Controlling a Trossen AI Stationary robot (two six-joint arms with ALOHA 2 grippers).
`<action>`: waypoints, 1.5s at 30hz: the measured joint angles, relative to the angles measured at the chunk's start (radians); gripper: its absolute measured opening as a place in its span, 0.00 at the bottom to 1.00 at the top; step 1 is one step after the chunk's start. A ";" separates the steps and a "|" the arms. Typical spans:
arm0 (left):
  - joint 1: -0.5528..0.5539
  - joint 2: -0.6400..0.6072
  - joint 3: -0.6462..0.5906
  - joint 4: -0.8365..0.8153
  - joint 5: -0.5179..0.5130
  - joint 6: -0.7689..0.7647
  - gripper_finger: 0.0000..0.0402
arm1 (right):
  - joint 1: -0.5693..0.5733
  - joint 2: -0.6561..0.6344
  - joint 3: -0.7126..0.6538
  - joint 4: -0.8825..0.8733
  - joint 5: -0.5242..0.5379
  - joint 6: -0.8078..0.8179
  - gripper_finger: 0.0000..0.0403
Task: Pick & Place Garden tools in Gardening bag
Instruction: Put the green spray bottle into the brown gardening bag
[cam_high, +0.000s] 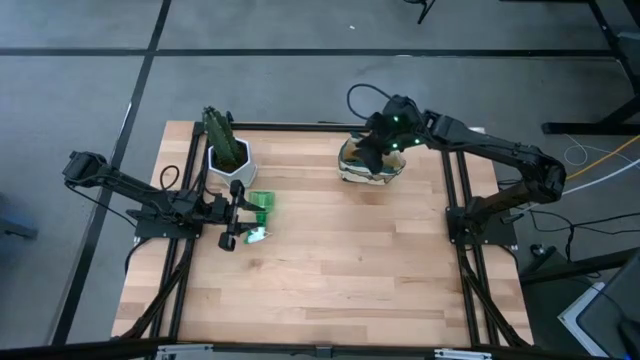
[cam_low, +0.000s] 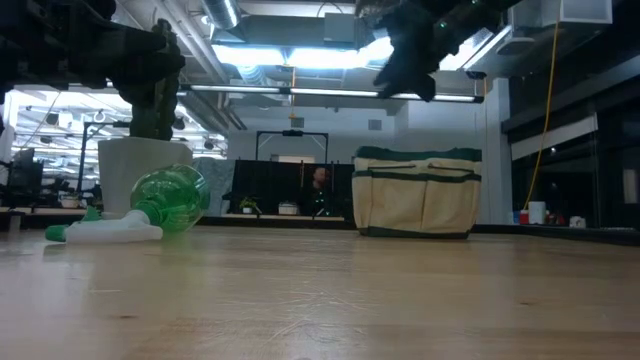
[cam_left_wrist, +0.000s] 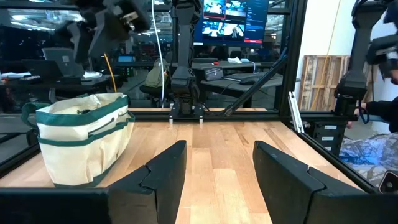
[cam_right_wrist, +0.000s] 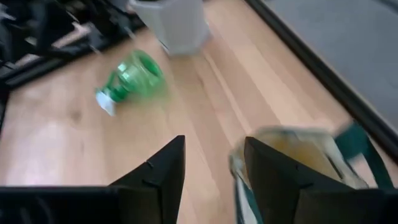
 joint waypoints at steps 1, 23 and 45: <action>0.000 0.000 0.000 0.000 0.000 0.000 0.45 | 0.013 0.000 0.000 0.025 0.000 -0.003 0.41; 0.000 0.000 0.000 0.000 0.000 0.000 0.45 | 0.305 0.074 0.000 0.293 0.169 0.049 0.41; 0.000 0.000 0.000 -0.004 0.000 0.000 0.45 | 0.398 0.268 0.000 0.256 0.159 0.238 0.41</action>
